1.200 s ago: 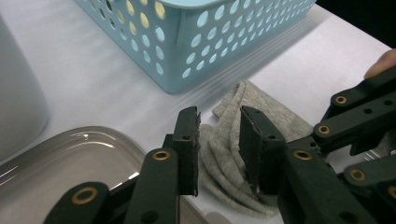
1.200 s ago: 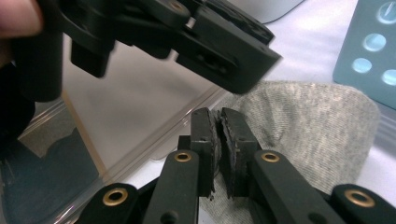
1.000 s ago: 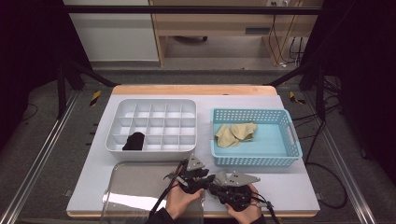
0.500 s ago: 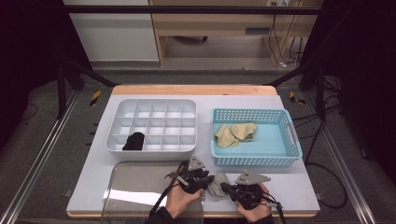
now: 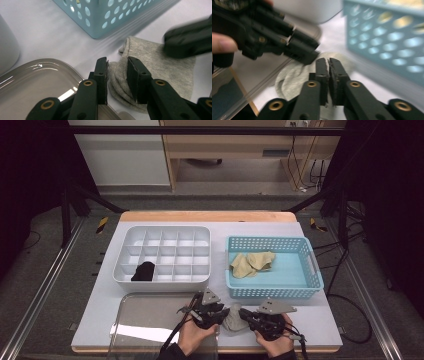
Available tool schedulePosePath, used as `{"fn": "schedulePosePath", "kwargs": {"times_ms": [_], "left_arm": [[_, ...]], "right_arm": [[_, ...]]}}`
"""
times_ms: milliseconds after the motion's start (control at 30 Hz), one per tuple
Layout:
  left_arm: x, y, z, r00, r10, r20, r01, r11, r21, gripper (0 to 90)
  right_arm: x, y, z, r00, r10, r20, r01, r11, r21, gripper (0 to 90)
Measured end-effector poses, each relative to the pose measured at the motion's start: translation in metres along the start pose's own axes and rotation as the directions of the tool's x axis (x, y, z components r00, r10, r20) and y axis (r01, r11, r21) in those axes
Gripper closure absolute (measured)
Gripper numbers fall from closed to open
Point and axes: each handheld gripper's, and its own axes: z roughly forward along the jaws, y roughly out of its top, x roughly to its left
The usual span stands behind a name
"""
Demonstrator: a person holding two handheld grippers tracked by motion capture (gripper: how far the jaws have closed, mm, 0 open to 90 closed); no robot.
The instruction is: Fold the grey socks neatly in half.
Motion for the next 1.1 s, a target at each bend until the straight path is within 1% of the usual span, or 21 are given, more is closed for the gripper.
{"fn": "schedulePosePath", "kwargs": {"times_ms": [67,100,200,267,367,433,467,500,533,567,600,633,767,800,833,867,933,967,1033,1067,1100], "left_arm": [[-0.001,-0.001,0.000,1.0000,0.001,-0.001,-0.001,1.0000,-0.002,69.3],[-0.001,-0.001,0.000,1.0000,0.002,-0.003,-0.002,1.0000,-0.004,69.5],[-0.001,-0.002,0.000,1.0000,0.002,-0.004,-0.002,1.0000,-0.009,69.7],[-0.001,-0.002,0.000,1.0000,-0.001,0.000,0.001,1.0000,-0.010,69.7],[-0.001,-0.002,0.000,1.0000,0.002,0.001,-0.002,0.9999,-0.010,69.7],[-0.002,-0.002,0.000,1.0000,0.004,0.001,-0.004,1.0000,-0.008,70.1],[-0.002,-0.002,0.000,1.0000,0.004,0.001,-0.004,1.0000,-0.008,70.2],[-0.002,-0.002,0.000,1.0000,0.002,0.001,-0.002,1.0000,-0.008,70.2],[-0.001,-0.002,0.000,1.0000,-0.001,0.001,0.001,1.0000,-0.007,70.2],[-0.002,-0.001,0.000,1.0000,-0.003,0.002,0.003,1.0000,-0.008,70.3],[-0.002,-0.001,-0.002,1.0000,-0.007,0.005,0.007,0.9999,-0.008,70.2],[-0.003,0.000,-0.004,0.9997,-0.022,0.012,0.022,0.9996,-0.018,70.2],[-0.009,0.004,-0.016,0.9992,-0.014,0.038,0.017,0.9969,-0.076,71.7],[-0.009,0.004,-0.016,0.9992,-0.014,0.038,0.017,0.9969,-0.076,72.8],[-0.015,0.007,-0.021,0.9988,0.010,0.048,-0.006,0.9953,-0.096,74.1],[-0.018,0.008,-0.022,0.9985,0.020,0.051,-0.015,0.9950,-0.099,75.8],[-0.024,0.009,-0.019,0.9976,0.031,0.062,-0.026,0.9963,-0.082,79.0],[-0.026,0.009,-0.015,0.9973,0.033,0.065,-0.029,0.9977,-0.062,80.7],[-0.027,0.008,-0.005,0.9986,0.023,0.046,-0.022,0.9995,-0.022,84.8],[-0.026,0.008,0.000,0.9989,0.007,0.046,-0.006,0.9999,-0.011,86.6],[-0.026,0.008,0.000,0.9989,0.007,0.046,-0.006,0.9999,-0.011,88.5]], "right_arm": [[-0.003,-0.001,-0.005,0.9998,0.014,0.013,-0.014,1.000,-0.005,77.9],[-0.005,-0.003,-0.006,0.9996,0.024,0.015,-0.024,1.000,0.006,75.2],[-0.007,-0.012,-0.003,0.9988,0.049,-0.005,-0.049,0.998,0.028,68.3],[-0.007,-0.015,-0.001,0.9984,0.056,-0.006,-0.056,0.997,0.047,63.9],[-0.009,-0.020,0.002,0.9968,0.079,-0.014,-0.077,0.994,0.079,63.2],[-0.010,-0.024,0.005,0.9939,0.107,-0.026,-0.104,0.989,0.107,65.4],[-0.010,-0.024,0.005,0.9939,0.107,-0.026,-0.104,0.989,0.107,65.4],[-0.011,-0.026,0.006,0.9915,0.124,-0.039,-0.120,0.988,0.098,70.1],[-0.011,-0.027,0.006,0.9870,0.146,-0.066,-0.139,0.985,0.101,77.3],[-0.011,-0.026,0.006,0.9872,0.144,-0.070,-0.136,0.986,0.100,81.1],[-0.011,-0.026,0.005,0.9868,0.143,-0.076,-0.135,0.986,0.099,82.1],[-0.011,-0.026,0.005,0.9868,0.145,-0.073,-0.137,0.985,0.102,82.7],[-0.009,-0.024,0.003,0.9870,0.151,-0.055,-0.146,0.985,0.089,83.2],[-0.009,-0.023,0.002,0.9881,0.146,-0.048,-0.142,0.986,0.082,83.2],[-0.009,-0.023,0.002,0.9896,0.140,-0.035,-0.137,0.988,0.077,83.1],[-0.009,-0.022,0.001,0.9898,0.140,-0.027,-0.137,0.988,0.077,83.1],[-0.008,-0.021,0.001,0.9909,0.134,-0.014,-0.132,0.989,0.071,83.1],[-0.008,-0.021,0.001,0.9912,0.132,-0.011,-0.131,0.989,0.071,83.1],[-0.006,-0.020,0.000,0.9931,0.117,-0.003,-0.117,0.991,0.064,83.1],[-0.006,-0.020,-0.001,0.9940,0.109,0.001,-0.109,0.992,0.061,83.0],[-0.005,-0.019,-0.003,0.9951,0.099,0.003,-0.099,0.994,0.054,83.1]]}}
